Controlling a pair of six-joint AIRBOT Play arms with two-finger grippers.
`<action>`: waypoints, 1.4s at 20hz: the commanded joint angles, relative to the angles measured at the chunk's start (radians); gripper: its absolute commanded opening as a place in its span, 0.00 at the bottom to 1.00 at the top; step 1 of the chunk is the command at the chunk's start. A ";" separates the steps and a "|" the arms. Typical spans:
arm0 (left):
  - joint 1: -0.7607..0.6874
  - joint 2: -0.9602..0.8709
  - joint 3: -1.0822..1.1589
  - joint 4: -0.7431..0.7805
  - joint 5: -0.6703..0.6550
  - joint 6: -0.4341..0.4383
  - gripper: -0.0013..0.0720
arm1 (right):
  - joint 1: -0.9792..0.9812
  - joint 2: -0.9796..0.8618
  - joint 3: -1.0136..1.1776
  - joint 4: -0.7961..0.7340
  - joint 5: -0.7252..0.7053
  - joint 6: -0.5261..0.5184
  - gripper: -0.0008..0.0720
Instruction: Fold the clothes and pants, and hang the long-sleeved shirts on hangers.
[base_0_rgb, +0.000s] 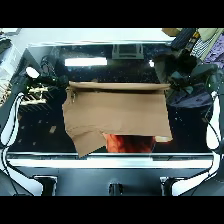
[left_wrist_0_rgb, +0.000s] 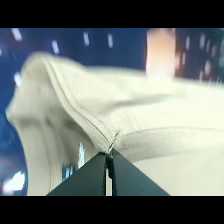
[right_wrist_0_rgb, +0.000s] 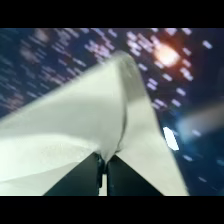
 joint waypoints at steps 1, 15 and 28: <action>-0.001 -0.009 0.002 0.049 -0.193 0.005 0.04 | 0.001 -0.025 0.000 -0.091 -0.124 -0.020 0.05; -0.003 -0.042 0.002 0.123 -0.411 -0.062 0.05 | 0.001 -0.152 0.000 -0.065 -0.288 -0.022 0.05; 0.240 0.390 -0.462 -0.012 -0.467 -0.005 0.90 | -0.201 0.234 -0.116 0.141 -0.337 -0.345 0.67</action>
